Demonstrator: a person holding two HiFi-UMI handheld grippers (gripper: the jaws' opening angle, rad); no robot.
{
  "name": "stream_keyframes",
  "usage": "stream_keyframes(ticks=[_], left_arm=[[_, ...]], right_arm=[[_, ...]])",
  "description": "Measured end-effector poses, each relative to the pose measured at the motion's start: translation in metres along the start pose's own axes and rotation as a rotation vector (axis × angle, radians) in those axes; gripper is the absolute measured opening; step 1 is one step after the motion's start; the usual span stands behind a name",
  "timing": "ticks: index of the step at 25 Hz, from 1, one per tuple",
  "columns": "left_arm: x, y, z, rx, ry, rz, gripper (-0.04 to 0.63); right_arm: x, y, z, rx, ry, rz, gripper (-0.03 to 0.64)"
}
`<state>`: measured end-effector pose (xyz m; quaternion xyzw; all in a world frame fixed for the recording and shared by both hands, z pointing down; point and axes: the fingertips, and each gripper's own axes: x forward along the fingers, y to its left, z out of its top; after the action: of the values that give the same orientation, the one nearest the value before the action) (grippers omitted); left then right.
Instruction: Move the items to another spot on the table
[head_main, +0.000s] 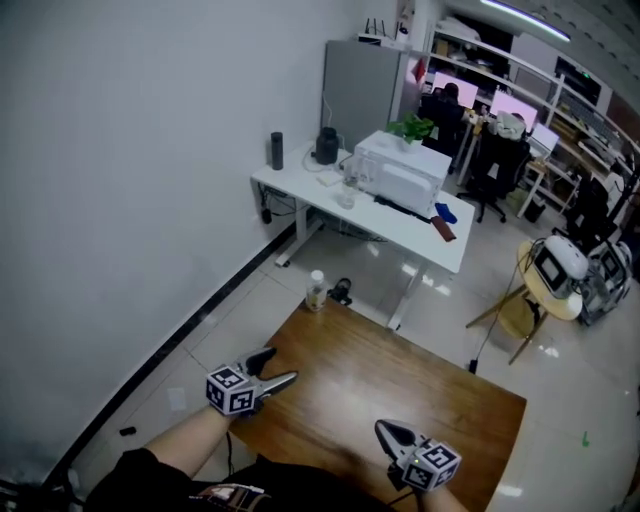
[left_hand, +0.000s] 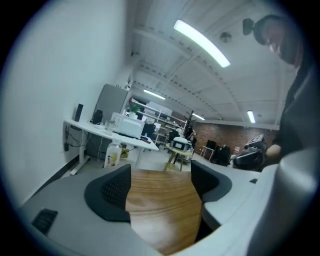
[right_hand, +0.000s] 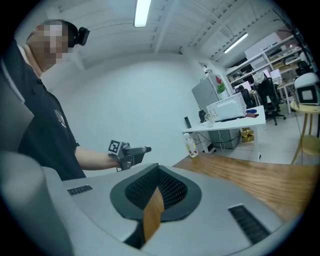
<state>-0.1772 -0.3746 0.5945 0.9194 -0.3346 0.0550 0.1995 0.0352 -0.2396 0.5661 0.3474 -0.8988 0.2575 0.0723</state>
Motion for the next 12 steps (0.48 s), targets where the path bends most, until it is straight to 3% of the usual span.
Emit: stream_keyframes(ticks=[1,5,12], left_arm=[[-0.015,-0.023,0.003,-0.013,-0.023,-0.026,0.378],[-0.06,-0.094,0.0,-0.043,-0.061,-0.172,0.229],[-0.119,-0.179,-0.031,-0.016,0.016,-0.482,0.101]], right_arm=[[-0.008,0.006,0.001,-0.004,-0.007,-0.002,-0.008],[-0.029,0.043,0.01,-0.013,-0.08,-0.02,-0.008],[-0.048,0.112,-0.007,0.021,-0.192,-0.141,-0.008]])
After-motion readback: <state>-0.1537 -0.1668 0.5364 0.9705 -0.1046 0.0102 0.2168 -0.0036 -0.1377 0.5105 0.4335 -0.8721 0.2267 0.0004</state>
